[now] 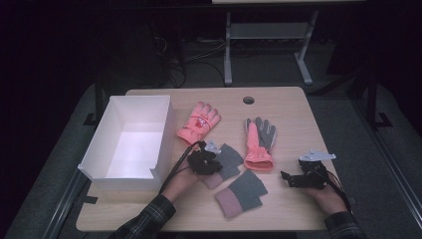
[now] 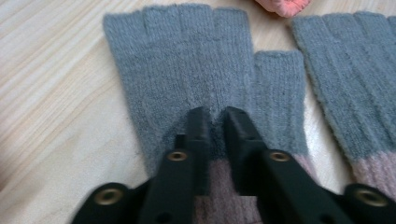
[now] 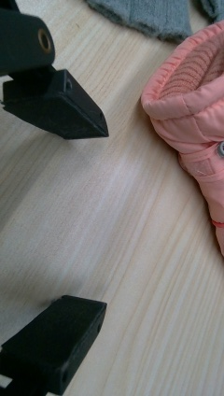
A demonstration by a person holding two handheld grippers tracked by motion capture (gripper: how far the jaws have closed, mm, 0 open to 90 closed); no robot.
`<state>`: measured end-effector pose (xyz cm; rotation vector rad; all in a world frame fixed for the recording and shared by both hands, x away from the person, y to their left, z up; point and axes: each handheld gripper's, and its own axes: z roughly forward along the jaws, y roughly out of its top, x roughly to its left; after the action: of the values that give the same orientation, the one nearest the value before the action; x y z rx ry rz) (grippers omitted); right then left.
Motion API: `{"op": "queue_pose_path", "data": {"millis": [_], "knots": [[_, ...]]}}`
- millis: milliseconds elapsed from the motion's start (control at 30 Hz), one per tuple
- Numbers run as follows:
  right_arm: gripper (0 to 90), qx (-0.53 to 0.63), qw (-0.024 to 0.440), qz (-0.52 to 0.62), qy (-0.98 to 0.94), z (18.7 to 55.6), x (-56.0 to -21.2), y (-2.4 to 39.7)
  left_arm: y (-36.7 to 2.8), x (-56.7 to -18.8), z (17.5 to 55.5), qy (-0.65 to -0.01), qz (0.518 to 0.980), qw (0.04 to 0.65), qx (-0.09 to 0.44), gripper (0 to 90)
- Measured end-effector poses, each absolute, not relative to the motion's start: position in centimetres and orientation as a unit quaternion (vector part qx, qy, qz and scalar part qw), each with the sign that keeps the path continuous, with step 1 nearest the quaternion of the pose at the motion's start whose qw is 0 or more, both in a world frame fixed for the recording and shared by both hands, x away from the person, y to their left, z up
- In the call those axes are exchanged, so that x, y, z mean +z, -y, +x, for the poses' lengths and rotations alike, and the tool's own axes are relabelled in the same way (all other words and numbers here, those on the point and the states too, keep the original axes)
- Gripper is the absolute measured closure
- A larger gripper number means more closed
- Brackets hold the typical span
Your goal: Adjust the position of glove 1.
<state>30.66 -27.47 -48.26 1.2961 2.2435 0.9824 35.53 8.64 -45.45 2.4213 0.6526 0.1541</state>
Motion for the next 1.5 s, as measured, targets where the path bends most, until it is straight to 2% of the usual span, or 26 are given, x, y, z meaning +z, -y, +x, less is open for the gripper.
{"op": "queue_pose_path", "data": {"millis": [267, 800, 1067, 1500], "knots": [[10.0, 0.345, 0.184, 0.466, -0.794, 30.7, -48.3, 27.5, -9.0, -45.2, 35.7, -0.25, 0.911, 0.324, 0.048, 86.0], [9.6, 0.344, 0.184, 0.466, -0.794, 30.7, -48.3, 27.5, -10.6, -41.9, 34.4, -0.259, 0.893, 0.368, 0.016, 86.1], [9.5, 0.344, 0.184, 0.466, -0.794, 30.8, -48.3, 27.5, -9.0, -40.8, 32.3, -0.236, 0.892, 0.386, -0.012, 86.0], [9.4, 0.344, 0.184, 0.466, -0.794, 30.8, -48.3, 27.5, -6.4, -41.3, 30.6, -0.206, 0.904, 0.374, -0.038, 86.0]]}}
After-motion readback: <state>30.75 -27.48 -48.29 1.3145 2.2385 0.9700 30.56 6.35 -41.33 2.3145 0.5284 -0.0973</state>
